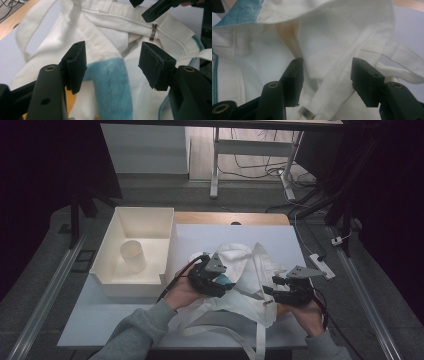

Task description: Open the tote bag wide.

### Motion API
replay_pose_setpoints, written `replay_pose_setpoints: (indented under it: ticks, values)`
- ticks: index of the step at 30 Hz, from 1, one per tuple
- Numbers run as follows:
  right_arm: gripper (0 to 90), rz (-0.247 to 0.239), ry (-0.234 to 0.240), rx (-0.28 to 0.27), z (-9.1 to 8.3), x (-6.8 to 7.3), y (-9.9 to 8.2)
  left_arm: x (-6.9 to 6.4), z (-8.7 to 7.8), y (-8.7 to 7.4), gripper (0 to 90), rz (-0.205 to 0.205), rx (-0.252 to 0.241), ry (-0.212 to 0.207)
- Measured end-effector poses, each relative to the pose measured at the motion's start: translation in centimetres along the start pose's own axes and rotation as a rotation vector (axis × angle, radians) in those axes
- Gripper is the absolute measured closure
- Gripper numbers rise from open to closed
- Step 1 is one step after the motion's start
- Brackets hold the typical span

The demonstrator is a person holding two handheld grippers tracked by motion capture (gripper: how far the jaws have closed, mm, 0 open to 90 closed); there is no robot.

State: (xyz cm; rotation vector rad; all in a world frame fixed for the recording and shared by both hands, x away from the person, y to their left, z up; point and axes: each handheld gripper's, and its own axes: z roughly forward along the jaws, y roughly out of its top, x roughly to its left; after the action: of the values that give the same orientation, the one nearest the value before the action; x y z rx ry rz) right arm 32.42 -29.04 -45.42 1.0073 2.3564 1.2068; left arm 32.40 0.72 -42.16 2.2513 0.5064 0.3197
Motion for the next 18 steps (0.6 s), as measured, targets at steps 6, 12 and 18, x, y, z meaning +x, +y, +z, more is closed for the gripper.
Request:
replay_pose_setpoints:
  ticks: [6,12,18]
  values:
    - [43.9,0.007,-0.014,-0.002,-0.6,0.0,-0.4,-0.1,2.5,0.5,35.0,0.033,0.084,0.034]
    - [44.0,0.015,-0.023,-0.008,-0.9,-0.2,-0.6,0.3,3.8,-0.1,42.9,0.046,0.136,0.069]
    - [43.7,-0.006,-0.053,0.006,-1.3,0.1,-0.2,0.7,3.9,-0.6,54.3,0.043,0.157,0.056]
